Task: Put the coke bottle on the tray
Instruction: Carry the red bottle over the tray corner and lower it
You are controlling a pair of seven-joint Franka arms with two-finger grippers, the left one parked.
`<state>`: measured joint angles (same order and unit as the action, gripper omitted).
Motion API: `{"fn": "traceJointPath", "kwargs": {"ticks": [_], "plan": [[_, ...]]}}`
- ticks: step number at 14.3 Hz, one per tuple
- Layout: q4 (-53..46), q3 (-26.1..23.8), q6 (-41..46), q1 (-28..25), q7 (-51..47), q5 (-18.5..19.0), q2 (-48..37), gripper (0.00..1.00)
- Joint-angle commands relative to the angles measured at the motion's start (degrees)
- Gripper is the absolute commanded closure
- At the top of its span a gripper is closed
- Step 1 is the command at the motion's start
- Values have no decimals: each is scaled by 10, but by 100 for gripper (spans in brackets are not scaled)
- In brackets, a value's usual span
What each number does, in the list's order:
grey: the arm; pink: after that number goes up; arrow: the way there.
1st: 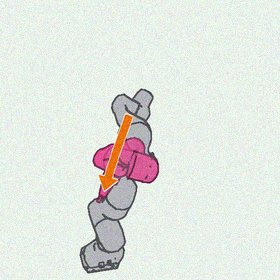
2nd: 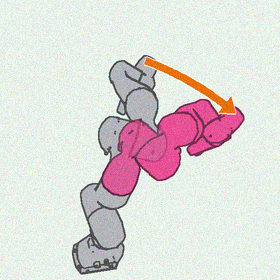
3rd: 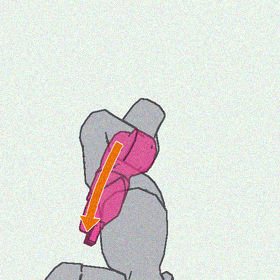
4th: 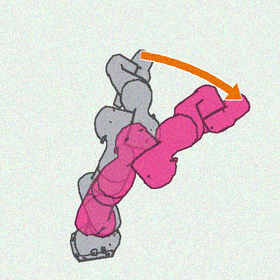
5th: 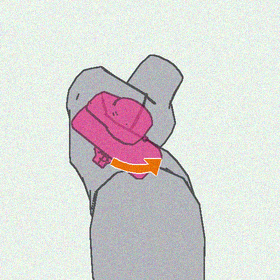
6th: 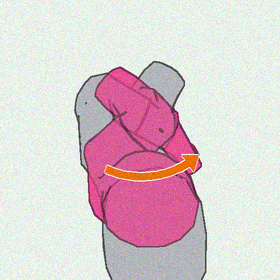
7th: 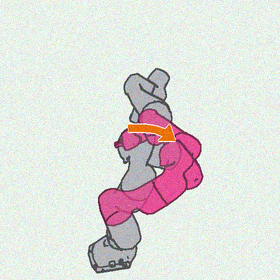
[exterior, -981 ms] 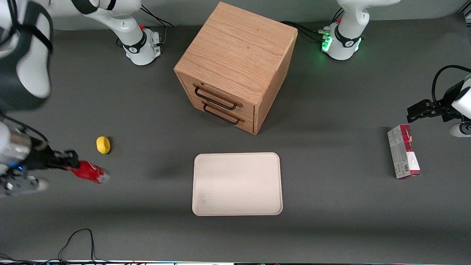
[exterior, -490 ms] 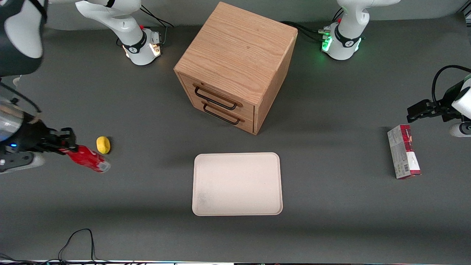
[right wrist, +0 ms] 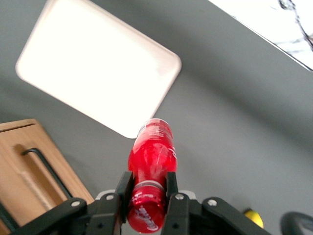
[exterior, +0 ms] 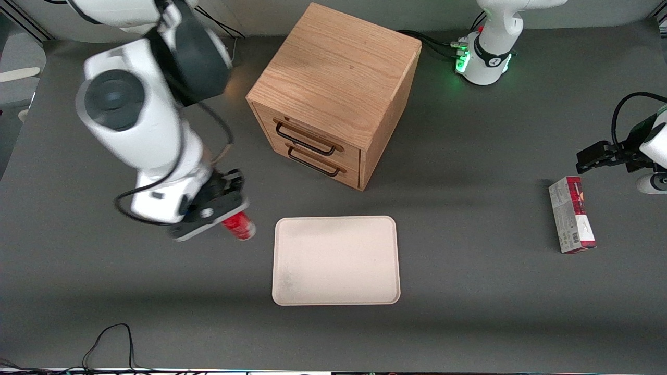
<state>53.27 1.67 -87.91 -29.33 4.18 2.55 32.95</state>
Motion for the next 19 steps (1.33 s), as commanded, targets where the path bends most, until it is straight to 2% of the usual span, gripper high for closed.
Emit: {"fn": "traceJointPath", "kwargs": {"ticks": [1, 5, 12, 19], "plan": [[-16, 5, -9, -30, 3, 8, 6, 100], [-16, 7, -52, -27, 6, 8, 35, 100], [-15, 11, -197, -13, 7, 8, 148, 100], [-12, 11, -256, -9, 4, 8, 209, 100]]}}
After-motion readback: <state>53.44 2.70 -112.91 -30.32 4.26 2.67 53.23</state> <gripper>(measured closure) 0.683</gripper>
